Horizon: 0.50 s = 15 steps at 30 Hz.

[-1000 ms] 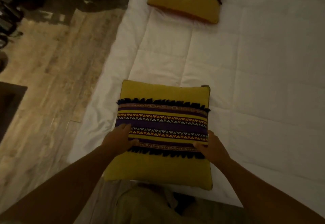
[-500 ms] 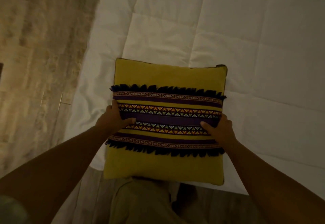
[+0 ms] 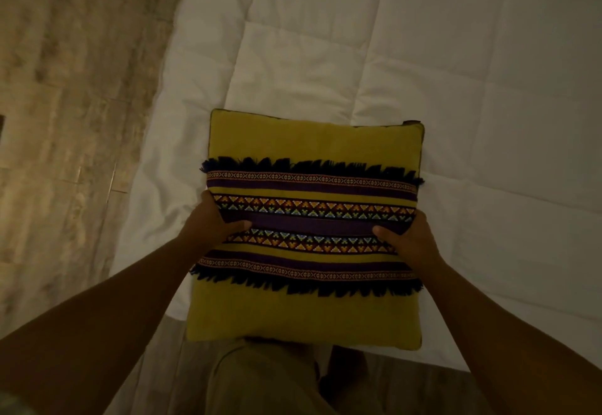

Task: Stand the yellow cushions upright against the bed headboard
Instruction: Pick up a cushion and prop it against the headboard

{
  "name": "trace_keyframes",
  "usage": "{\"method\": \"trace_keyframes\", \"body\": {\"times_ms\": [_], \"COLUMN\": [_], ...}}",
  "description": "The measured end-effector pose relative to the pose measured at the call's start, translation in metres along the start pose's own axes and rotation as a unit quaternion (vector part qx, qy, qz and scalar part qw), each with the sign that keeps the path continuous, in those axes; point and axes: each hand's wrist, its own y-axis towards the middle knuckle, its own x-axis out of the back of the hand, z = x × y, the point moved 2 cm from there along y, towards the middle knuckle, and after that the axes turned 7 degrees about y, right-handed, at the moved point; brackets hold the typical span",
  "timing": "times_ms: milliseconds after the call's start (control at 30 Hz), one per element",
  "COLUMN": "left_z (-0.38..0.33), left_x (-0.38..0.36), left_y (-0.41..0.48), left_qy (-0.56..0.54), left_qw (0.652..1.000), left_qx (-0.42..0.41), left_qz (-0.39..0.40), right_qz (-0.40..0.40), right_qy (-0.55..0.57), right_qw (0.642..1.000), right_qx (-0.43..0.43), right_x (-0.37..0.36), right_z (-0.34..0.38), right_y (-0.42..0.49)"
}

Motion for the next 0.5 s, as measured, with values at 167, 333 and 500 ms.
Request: {"method": "trace_keyframes", "body": {"times_ms": [167, 333, 500], "left_z": [-0.014, -0.032, -0.048], "left_x": [0.003, 0.008, -0.002], "left_y": [-0.025, -0.04, -0.053], "left_qy": [-0.018, -0.09, -0.158], "left_qw": [0.998, 0.993, 0.982], "left_qx": [-0.04, -0.012, 0.018], "left_qz": [-0.041, -0.075, -0.1], "right_qz": [0.008, -0.007, -0.009], "right_qy": [-0.015, -0.054, -0.077], "right_qw": [0.999, 0.994, 0.985], "right_qx": [0.041, 0.099, 0.152], "right_x": [0.016, 0.039, 0.051], "right_z": [0.031, 0.088, 0.155], "right_y": [0.002, 0.017, 0.037]}}
